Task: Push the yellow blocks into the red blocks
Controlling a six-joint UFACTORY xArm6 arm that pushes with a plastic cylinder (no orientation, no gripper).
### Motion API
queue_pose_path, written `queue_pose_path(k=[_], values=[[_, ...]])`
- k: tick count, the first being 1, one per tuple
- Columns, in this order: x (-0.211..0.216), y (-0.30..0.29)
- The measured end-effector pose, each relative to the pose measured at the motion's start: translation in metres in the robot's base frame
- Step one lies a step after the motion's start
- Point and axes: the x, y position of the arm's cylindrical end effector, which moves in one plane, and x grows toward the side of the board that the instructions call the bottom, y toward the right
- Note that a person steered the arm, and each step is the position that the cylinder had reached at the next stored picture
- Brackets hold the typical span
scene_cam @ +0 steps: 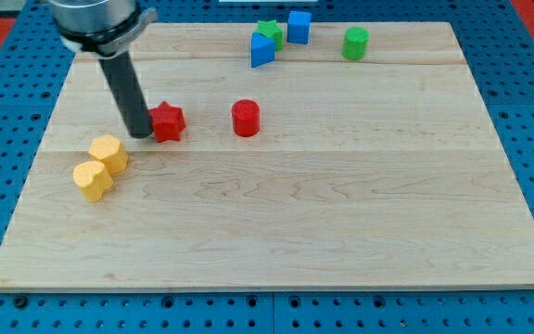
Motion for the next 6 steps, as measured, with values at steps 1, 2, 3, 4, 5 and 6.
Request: queue_pose_path(k=[1, 2, 3, 4, 5, 6], values=[[-0.017, -0.002], [-0.017, 0.056], [0.008, 0.029], [0.023, -0.068], [0.047, -0.137], [0.102, -0.134]])
